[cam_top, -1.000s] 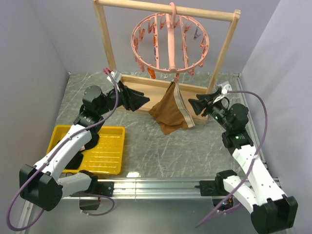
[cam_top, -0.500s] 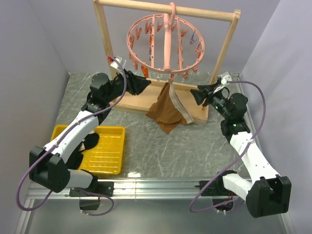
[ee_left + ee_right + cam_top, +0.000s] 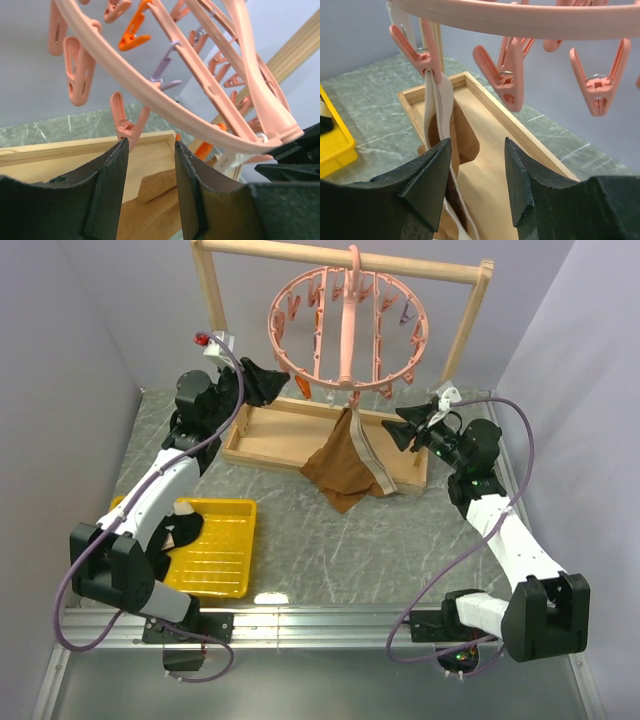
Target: Clip the underwear to the hanger
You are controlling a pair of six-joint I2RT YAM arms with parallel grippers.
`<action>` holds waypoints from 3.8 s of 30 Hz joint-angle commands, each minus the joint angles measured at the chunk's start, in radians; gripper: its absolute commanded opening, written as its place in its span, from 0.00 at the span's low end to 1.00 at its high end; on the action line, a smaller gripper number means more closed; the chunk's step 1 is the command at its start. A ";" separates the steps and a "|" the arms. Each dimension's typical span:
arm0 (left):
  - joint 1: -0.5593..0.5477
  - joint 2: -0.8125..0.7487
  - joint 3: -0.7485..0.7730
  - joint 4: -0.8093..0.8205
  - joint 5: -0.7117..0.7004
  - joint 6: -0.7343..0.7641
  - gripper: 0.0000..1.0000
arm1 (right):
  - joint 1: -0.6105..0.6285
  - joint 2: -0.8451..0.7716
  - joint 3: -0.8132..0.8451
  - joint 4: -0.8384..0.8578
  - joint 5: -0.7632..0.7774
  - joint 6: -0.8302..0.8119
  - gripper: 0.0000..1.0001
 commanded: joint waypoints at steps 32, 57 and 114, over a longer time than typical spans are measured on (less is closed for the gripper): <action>0.122 -0.083 0.012 0.170 0.480 -0.110 0.47 | 0.061 0.177 0.209 0.134 -0.131 -0.143 0.30; -0.383 -0.086 0.101 -0.193 -0.167 0.221 0.46 | 0.286 0.053 0.157 -0.022 0.191 -0.155 0.22; -0.416 0.091 0.237 -0.223 -0.361 -0.016 0.52 | 0.475 0.052 0.165 -0.117 0.595 -0.239 0.09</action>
